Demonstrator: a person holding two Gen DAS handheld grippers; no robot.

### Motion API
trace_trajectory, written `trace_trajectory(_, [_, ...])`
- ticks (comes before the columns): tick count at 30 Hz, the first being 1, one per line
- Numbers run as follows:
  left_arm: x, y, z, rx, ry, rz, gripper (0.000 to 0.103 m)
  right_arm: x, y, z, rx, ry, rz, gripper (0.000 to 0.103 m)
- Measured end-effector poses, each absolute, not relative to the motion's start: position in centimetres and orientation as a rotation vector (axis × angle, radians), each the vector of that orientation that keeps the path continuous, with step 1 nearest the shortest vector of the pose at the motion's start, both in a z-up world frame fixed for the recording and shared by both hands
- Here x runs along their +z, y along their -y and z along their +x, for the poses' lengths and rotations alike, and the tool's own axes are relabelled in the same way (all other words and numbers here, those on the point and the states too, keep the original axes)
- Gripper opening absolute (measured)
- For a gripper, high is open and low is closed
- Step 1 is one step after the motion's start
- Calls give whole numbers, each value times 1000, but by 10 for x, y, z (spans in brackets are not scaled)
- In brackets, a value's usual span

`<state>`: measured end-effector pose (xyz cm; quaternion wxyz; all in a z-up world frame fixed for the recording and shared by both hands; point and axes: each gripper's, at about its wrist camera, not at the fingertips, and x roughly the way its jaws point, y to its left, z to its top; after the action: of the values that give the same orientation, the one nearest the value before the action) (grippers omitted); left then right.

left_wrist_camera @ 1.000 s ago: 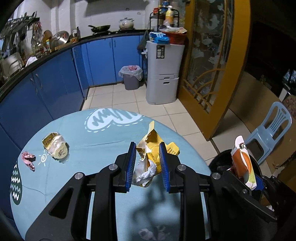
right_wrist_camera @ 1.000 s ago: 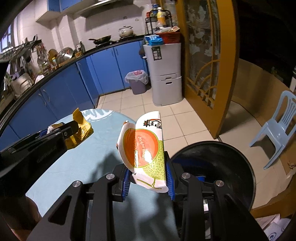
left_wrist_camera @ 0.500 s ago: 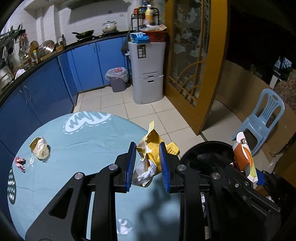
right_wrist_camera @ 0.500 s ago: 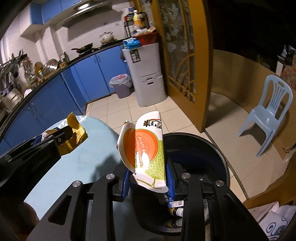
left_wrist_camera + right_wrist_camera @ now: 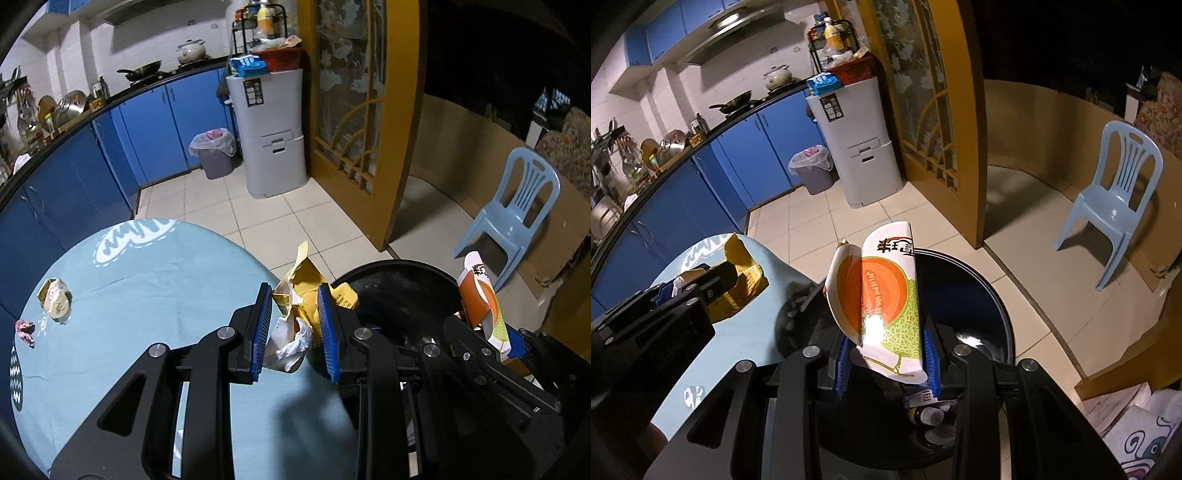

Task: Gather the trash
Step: 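Carry the white packet with the right tool while the left tool carries the yellow bag to the bin, then open the left tool to drop the yellow bag while the right tool drops the packet into the bin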

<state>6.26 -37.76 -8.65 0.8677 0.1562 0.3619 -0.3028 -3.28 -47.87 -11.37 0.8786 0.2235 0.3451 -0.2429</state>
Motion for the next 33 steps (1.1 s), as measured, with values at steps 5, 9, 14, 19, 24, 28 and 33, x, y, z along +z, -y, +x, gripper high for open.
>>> trace_trajectory(5, [-96,390,58,-645,-768,351,27,-123,492,-38,-519,-734,491,31])
trace_trajectory(9, [-104,398,56,-647,-781,370,27,-131,499,-39,-524,-746,510,31])
trace_trajectory(14, [-110,406,57,-646,-800,387,27,-137,505,-36,-525,-761,521,31])
trace_trajectory(19, [-113,412,57,-647,-808,399,30,-143,509,-34,-522,-776,538,31])
trace_trajectory(24, [-112,411,59,-638,-814,387,91,-146,511,-32,-528,-793,534,32])
trace_trajectory(28, [-103,407,58,-642,-777,365,100,-148,512,-30,-531,-801,543,33])
trace_trajectory(33, [-101,408,58,-637,-778,365,100,-148,513,-28,-532,-804,539,34])
